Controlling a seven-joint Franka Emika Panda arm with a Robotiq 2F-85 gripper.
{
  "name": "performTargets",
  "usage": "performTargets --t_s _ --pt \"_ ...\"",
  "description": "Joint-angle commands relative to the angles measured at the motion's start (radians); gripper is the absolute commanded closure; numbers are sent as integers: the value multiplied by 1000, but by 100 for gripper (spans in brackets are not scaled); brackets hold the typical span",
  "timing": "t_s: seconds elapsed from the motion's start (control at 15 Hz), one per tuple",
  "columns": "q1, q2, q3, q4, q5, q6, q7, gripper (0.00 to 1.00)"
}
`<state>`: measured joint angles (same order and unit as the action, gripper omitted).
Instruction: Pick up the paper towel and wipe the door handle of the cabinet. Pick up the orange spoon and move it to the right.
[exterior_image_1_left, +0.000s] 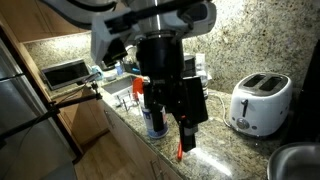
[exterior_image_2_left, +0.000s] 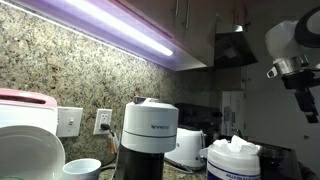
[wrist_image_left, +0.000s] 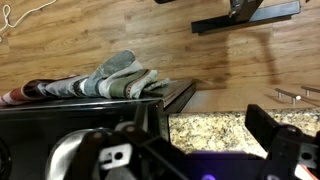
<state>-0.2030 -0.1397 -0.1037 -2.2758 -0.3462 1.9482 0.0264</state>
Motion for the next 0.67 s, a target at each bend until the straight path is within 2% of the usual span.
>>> performTargets --t_s 0.0,0.33,0.6 --pt "32 8 1 29 -3 12 13 0" --pt "117 9 62 59 -29 42 -39 0" --pt "184 26 101 85 -7 56 -152 0"
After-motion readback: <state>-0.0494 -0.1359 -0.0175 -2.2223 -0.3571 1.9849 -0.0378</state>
